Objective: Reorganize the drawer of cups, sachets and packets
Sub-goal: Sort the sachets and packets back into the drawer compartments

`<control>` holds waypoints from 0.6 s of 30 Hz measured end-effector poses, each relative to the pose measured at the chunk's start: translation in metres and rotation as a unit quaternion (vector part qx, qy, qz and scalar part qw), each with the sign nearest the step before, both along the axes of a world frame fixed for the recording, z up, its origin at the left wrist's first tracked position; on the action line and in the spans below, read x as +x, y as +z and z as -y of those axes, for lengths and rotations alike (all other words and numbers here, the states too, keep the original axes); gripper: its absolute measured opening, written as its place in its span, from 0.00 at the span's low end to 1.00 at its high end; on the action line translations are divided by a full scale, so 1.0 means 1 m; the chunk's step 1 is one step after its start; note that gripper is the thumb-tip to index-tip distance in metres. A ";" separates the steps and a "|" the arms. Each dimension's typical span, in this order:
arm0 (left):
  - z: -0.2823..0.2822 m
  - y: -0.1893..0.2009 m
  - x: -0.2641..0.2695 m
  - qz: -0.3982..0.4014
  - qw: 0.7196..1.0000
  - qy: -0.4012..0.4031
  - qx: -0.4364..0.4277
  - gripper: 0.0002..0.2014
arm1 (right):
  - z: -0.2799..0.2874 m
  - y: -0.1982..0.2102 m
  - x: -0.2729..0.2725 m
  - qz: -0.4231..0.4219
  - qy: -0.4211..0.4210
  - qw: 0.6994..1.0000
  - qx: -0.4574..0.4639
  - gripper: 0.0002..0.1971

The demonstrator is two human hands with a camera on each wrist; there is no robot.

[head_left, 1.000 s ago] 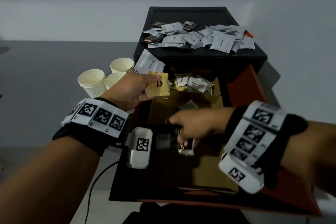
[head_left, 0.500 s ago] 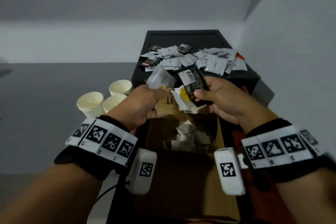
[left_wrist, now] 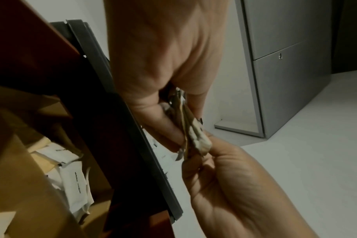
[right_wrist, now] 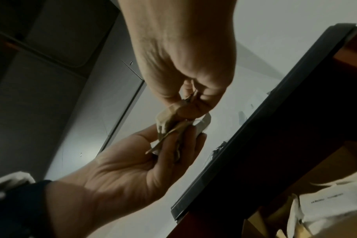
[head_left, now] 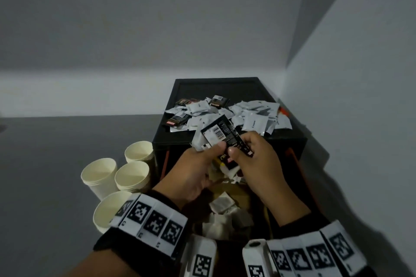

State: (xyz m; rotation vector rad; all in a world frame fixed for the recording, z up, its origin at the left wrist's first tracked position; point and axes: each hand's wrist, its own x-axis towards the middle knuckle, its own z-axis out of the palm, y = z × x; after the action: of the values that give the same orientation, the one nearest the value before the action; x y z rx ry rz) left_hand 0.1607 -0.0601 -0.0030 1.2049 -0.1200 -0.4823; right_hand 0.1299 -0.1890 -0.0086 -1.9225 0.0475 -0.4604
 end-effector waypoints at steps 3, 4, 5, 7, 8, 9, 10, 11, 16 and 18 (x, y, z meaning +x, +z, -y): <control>0.002 -0.008 0.000 0.025 0.999 -0.014 -0.038 0.16 | 0.007 -0.005 0.003 0.014 -0.049 0.999 0.002 0.02; 0.003 -0.010 0.000 0.033 0.999 -0.019 -0.038 0.18 | 0.010 -0.007 0.004 0.017 -0.063 0.998 0.017 0.02; 0.003 -0.012 0.001 0.036 0.998 -0.017 -0.038 0.18 | 0.012 -0.009 0.006 0.018 -0.075 0.996 0.048 0.01; 0.003 -0.016 0.005 0.029 0.998 0.018 -0.047 0.16 | 0.016 -0.008 0.007 0.003 -0.088 0.984 0.155 0.04; 0.002 -0.018 0.007 0.026 0.998 0.041 -0.049 0.15 | 0.018 -0.007 0.007 -0.017 -0.081 0.974 0.213 0.06; 0.001 -0.021 0.010 0.024 0.997 0.062 -0.047 0.14 | 0.020 -0.005 0.006 -0.037 -0.065 0.961 0.265 0.07; -0.001 -0.023 0.012 0.024 0.996 0.079 -0.042 0.13 | 0.022 -0.003 0.004 -0.054 -0.039 0.949 0.308 0.08; -0.001 -0.025 0.014 0.026 0.995 0.090 -0.038 0.12 | 0.023 -0.002 0.003 -0.070 -0.005 0.940 0.335 0.08; 0.006 -0.031 0.011 0.044 0.991 0.114 -0.050 0.04 | 0.011 -0.016 0.003 -0.120 0.099 0.964 0.216 0.06; 0.009 -0.032 0.010 0.039 0.990 0.118 -0.062 0.03 | 0.008 -0.018 0.003 -0.109 0.079 0.971 0.199 0.06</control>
State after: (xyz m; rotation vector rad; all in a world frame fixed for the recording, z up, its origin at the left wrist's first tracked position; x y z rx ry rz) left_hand 0.1706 -0.0686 -0.0346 1.0998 -0.0717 -0.2166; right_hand 0.1328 -0.1974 -0.0264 -1.5587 0.1195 -0.1184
